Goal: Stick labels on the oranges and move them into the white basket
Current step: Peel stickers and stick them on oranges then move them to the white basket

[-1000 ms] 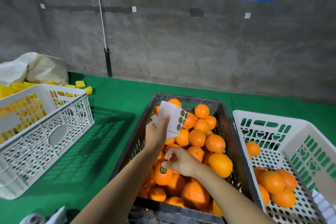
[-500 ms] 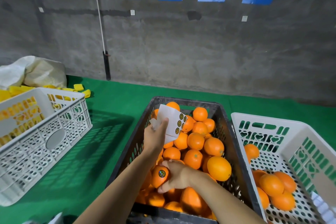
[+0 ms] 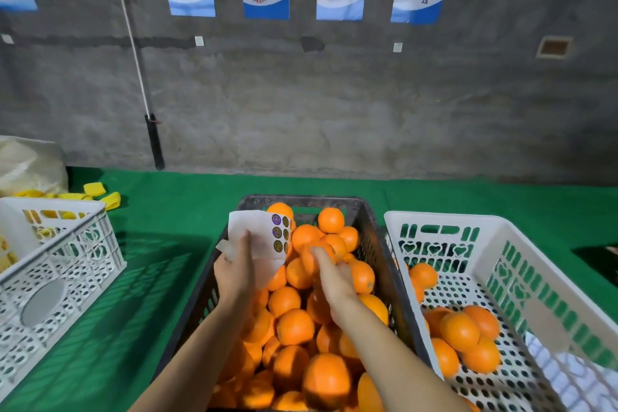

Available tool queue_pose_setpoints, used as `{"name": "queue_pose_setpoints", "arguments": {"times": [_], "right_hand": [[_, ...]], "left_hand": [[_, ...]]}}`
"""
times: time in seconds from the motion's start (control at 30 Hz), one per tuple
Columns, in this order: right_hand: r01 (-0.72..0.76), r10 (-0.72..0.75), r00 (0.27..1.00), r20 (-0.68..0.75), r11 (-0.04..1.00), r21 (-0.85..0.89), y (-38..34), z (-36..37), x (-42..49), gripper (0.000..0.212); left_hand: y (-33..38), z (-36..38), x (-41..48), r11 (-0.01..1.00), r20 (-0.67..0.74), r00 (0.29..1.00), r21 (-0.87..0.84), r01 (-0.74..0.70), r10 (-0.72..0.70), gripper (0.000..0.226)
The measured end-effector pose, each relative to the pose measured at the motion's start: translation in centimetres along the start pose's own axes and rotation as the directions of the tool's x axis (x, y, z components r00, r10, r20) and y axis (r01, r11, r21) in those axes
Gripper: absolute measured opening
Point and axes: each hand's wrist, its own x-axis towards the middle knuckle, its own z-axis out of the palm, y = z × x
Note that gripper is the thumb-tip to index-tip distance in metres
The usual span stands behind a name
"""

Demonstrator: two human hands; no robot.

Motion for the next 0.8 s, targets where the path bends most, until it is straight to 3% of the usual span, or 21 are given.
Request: {"name": "queue_pose_setpoints", "arguments": {"times": [0.1,0.23,0.33,0.4,0.47,0.6,0.7,0.73,0.8], "right_hand": [[-0.042,0.061,0.997,-0.039,0.929,0.368,-1.5,-1.0,0.2,0.061],[0.006,0.087,0.993,-0.083,0.655,0.756,-2.8,-3.3,1.1,0.068],[0.076,0.034,0.994,-0.108,0.502,0.862,-2.8,-4.9,2.0,0.086],[0.101,0.033,0.991,-0.131,0.47,0.877,-2.5,-5.5,2.4,0.091],[0.131,0.037,0.985,-0.169,0.48,0.868,-2.4,-5.7,2.4,0.079],[0.202,0.017,0.959,-0.283,0.66,0.724,-2.7,-5.0,1.5,0.045],[0.32,-0.218,0.914,-0.342,0.904,0.282,-2.2,-3.3,0.4,0.024],[0.408,-0.364,0.877,-0.315,0.909,0.083,-1.8,-2.8,0.1,0.016],[0.577,-0.622,0.773,-0.127,0.771,-0.268,-1.0,-2.0,-0.5,0.004]], "left_hand": [[-0.2,0.0,0.4,0.998,0.007,0.998,-0.021,0.061,-0.061,0.051],[-0.5,0.1,0.4,0.997,0.059,0.996,-0.003,0.072,-0.072,0.045],[-0.6,0.3,0.1,0.999,0.109,0.993,0.012,0.046,-0.047,0.03],[-0.6,0.4,0.0,1.0,0.142,0.989,0.02,0.023,-0.025,0.029],[-0.7,0.4,-0.1,0.999,0.173,0.985,0.034,0.01,-0.016,0.032],[-1.0,0.5,-0.2,0.998,0.256,0.967,0.069,-0.003,-0.014,0.039],[-1.2,0.6,-0.3,0.993,0.318,0.948,0.114,-0.006,-0.031,0.046],[-1.2,0.5,-0.3,0.992,0.333,0.943,0.124,-0.021,-0.022,0.045],[-1.1,0.5,-0.6,0.991,0.353,0.935,0.126,-0.036,-0.011,0.041]]}}
